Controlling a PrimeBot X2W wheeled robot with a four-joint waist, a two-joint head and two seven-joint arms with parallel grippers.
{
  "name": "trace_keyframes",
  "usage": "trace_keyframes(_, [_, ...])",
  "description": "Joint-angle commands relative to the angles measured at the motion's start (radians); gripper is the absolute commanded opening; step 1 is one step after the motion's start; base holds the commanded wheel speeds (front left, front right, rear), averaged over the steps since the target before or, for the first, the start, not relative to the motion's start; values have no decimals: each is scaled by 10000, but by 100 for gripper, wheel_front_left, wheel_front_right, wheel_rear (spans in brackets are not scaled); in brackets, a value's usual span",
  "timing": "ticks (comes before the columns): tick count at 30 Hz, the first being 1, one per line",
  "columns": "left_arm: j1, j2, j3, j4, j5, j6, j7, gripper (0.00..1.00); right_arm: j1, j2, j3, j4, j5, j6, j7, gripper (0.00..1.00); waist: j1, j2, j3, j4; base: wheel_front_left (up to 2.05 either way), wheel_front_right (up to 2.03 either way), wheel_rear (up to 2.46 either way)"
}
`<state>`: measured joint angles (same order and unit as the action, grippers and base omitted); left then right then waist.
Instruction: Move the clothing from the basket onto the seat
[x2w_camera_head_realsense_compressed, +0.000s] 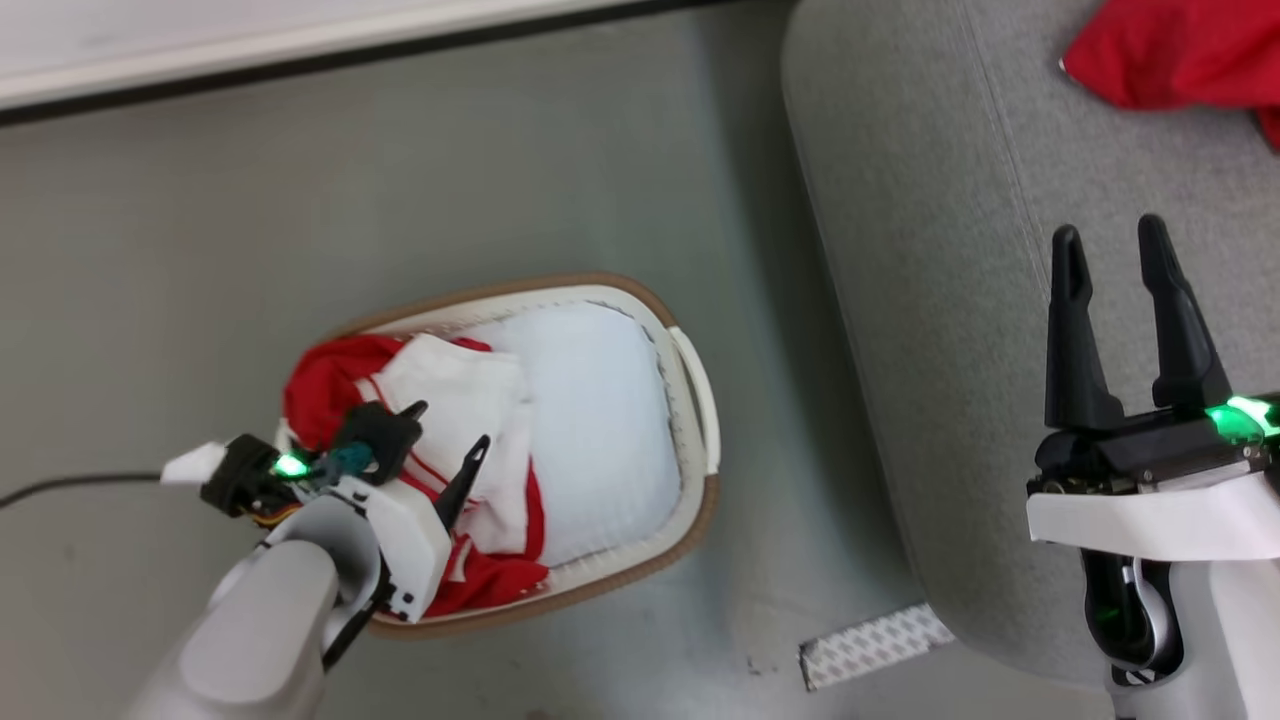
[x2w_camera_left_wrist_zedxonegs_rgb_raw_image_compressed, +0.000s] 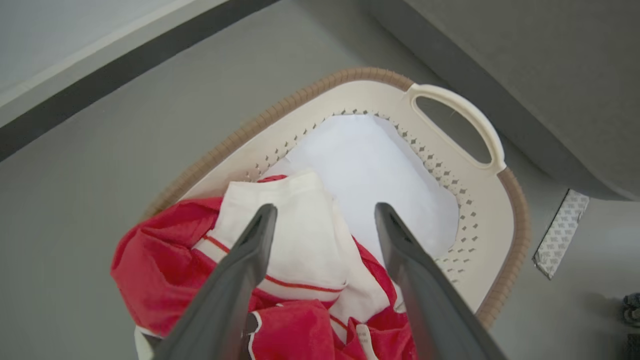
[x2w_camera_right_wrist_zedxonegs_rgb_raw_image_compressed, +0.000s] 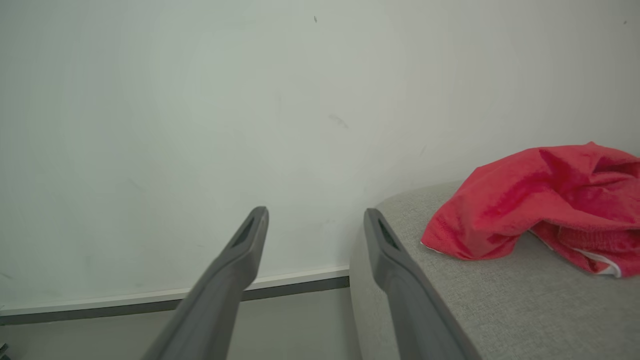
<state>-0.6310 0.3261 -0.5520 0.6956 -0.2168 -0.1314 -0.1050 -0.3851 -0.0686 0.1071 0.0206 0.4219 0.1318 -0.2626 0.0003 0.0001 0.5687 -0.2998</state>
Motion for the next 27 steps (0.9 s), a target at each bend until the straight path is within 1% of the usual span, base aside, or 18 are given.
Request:
trace_keyframes(1, [-287,200,-352,224,-230,22,145,100,-169,11,-37,-94,10,-22,-29,100,-3,-1,489,-423,0,0,0])
trace_keyframes(11, [-1575,1362,-3156,1313,-639,23,1465,100,-433,183,-98,-243,228,-22,-27,100,-3,-1,1485,-1129,0,0,0])
trace_keyframes(18, [-2633,1971,-4957,1890,-397,23,1992,100,-532,189,78,-338,672,-22,-29,100,-3,-1,2186,-1488,0,0,0])
trace_keyframes(22, [-3025,2051,-5782,2285,-525,21,2187,100,-635,188,122,-382,873,-22,-28,100,-3,-1,2473,-1711,0,0,0])
trace_keyframes(27, [-3426,2140,-6420,2711,-834,21,2276,100,-649,189,180,-406,1063,-22,-29,100,-3,-1,2748,-1898,0,0,0])
